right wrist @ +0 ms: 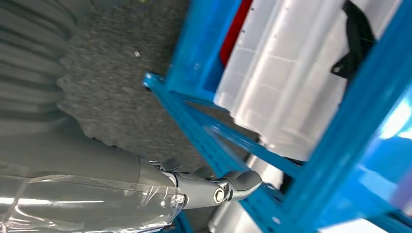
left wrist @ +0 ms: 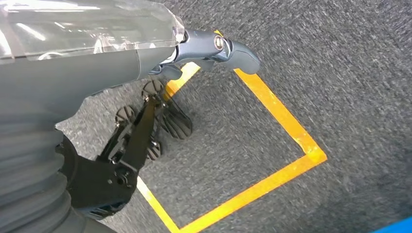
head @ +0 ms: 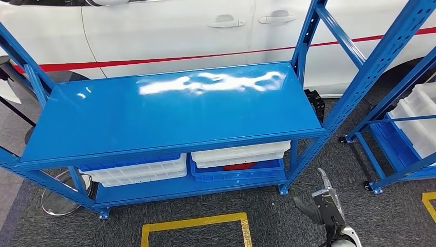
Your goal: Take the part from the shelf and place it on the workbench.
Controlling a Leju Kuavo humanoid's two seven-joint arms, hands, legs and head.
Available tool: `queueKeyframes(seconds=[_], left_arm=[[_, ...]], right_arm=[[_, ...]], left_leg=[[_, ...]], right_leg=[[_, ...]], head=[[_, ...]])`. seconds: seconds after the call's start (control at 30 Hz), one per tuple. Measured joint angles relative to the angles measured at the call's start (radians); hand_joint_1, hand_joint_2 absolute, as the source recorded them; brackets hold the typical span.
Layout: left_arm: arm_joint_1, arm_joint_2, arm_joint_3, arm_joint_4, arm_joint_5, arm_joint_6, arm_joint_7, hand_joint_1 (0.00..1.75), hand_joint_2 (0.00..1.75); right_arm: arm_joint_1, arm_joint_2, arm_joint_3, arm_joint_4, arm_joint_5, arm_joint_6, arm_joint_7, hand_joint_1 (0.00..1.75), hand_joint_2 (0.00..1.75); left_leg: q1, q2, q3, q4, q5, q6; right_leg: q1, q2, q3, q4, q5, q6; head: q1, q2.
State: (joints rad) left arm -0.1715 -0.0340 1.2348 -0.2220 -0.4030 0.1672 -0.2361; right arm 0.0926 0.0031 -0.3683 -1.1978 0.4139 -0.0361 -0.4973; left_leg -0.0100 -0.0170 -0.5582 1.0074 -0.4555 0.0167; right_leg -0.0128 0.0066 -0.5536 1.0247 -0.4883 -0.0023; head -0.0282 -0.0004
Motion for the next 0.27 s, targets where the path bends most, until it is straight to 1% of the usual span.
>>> queueKeyframes(seconds=[0.27], left_arm=[[-0.002, -0.001, -0.026, 0.0, -0.013, 0.006, 0.011, 0.0, 1.75]], right_arm=[[0.028, -0.011, 0.018, 0.074, -0.021, -0.005, -0.016, 0.0, 1.75]], left_leg=[[0.0, 0.0, 0.0, 0.0, -0.002, 0.0]], right_leg=[[0.0, 0.0, 0.0, -0.002, 0.0, 0.0]], head=[[0.0, 0.0]])
